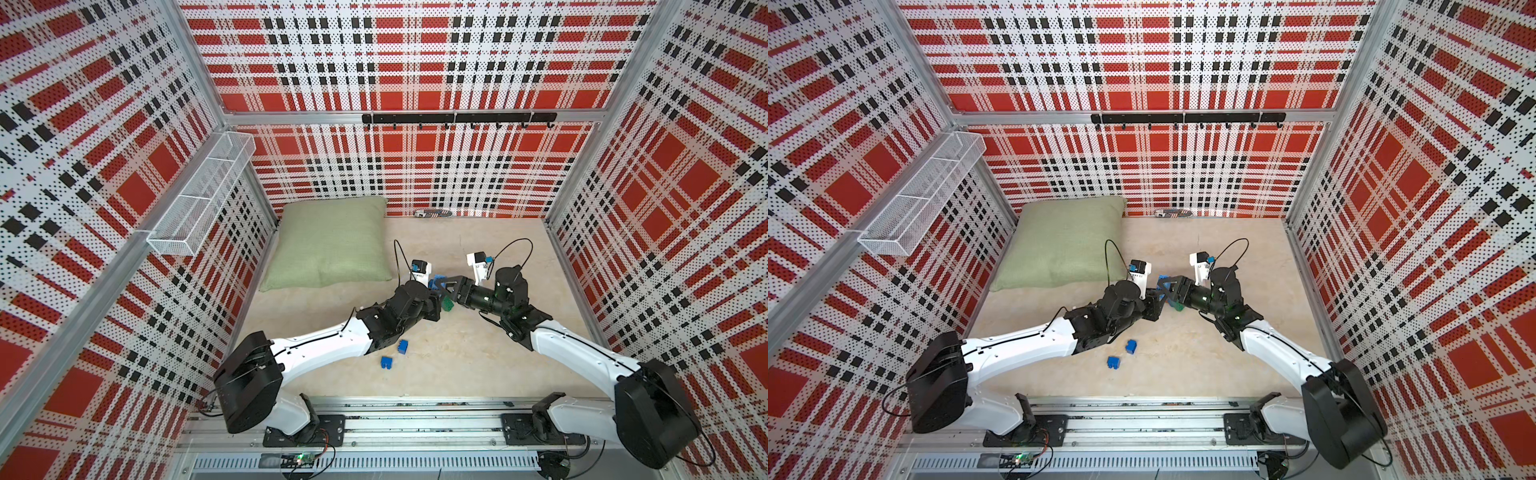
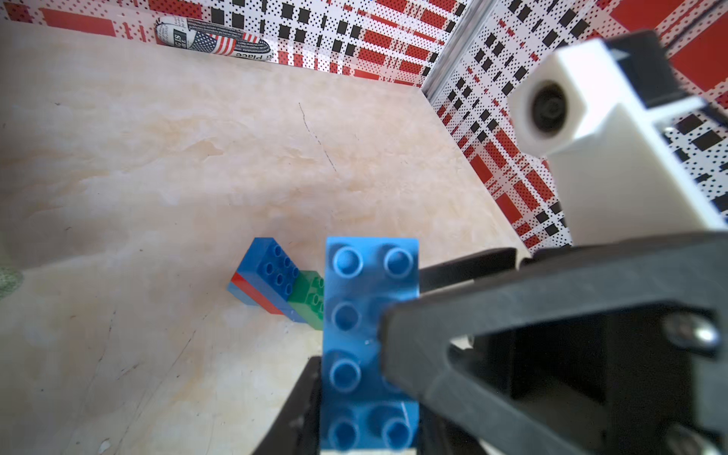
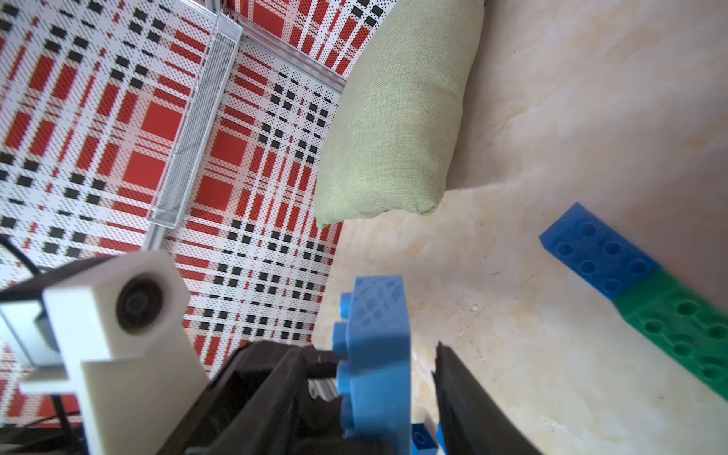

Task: Assemble a heart with lego
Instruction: Pick up the lego brick from the center of the board.

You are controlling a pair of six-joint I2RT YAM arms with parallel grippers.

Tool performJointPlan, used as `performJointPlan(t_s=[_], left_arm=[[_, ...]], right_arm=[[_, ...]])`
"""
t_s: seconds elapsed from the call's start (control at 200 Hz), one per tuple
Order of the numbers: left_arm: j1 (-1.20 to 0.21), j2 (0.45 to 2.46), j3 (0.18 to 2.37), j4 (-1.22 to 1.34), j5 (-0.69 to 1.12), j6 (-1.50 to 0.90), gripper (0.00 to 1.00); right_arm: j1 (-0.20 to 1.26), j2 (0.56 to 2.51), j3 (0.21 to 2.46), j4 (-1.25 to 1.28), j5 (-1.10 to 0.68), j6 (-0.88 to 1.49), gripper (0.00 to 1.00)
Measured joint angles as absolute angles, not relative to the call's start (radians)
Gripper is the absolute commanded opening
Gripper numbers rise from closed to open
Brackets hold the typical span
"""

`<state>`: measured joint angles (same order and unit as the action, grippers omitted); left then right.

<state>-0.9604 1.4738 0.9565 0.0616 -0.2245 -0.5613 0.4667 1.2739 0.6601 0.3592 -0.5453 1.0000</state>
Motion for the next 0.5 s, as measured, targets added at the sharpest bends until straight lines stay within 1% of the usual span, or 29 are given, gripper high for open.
performJointPlan(t_s=[0.075, 0.12, 0.185, 0.301, 0.366, 0.451, 0.501], left_arm=[[-0.961, 1.477, 0.957, 0.062, -0.225, -0.561, 0.26], [-0.961, 1.478, 0.957, 0.062, -0.225, -0.561, 0.26], [-0.961, 1.478, 0.957, 0.064, -0.226, -0.561, 0.29], [-0.96, 1.48, 0.96, 0.067, -0.224, -0.561, 0.36], [-0.958, 1.48, 0.962, 0.067, -0.221, -0.558, 0.43], [-0.954, 1.48, 0.966, 0.067, -0.209, -0.551, 0.59], [-0.951, 1.48, 0.966, 0.07, -0.196, -0.547, 0.62]], right_arm=[[0.466, 1.285, 0.663, 0.369, -0.552, 1.011, 0.39], [0.466, 1.285, 0.665, 0.367, -0.551, 1.011, 0.36], [0.464, 1.285, 0.667, 0.363, -0.547, 1.007, 0.29], [0.456, 1.285, 0.669, 0.356, -0.542, 0.988, 0.27], [0.454, 1.285, 0.672, 0.351, -0.543, 0.982, 0.26], [0.442, 1.285, 0.678, 0.351, -0.546, 0.975, 0.25], [0.43, 1.285, 0.682, 0.351, -0.549, 0.963, 0.25]])
